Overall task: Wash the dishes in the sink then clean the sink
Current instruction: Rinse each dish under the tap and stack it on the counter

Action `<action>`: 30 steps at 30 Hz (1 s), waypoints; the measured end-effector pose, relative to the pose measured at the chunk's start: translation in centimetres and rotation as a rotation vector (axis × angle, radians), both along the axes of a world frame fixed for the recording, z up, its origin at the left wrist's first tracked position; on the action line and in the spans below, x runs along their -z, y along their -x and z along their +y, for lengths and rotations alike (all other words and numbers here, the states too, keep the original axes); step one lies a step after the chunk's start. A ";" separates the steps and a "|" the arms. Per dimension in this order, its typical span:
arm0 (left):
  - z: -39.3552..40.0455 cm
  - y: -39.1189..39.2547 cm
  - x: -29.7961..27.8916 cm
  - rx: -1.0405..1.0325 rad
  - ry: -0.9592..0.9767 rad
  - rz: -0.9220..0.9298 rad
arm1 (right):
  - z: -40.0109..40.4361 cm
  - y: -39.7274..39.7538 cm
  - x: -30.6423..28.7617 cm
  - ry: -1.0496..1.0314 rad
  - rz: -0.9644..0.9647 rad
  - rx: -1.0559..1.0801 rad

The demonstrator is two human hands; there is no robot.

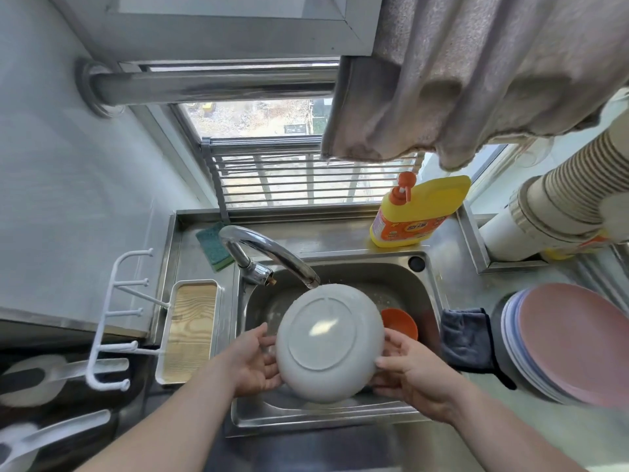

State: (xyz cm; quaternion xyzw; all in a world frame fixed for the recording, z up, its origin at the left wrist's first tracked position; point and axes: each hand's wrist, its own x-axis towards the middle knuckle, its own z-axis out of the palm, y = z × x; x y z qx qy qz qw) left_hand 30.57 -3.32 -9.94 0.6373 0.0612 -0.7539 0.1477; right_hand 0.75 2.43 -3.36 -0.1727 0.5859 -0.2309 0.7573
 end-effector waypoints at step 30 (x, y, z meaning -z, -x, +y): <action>0.4 -0.1 -1.5 0.206 0.297 -0.228 | -2.0 -3.1 5.2 0.027 0.298 0.103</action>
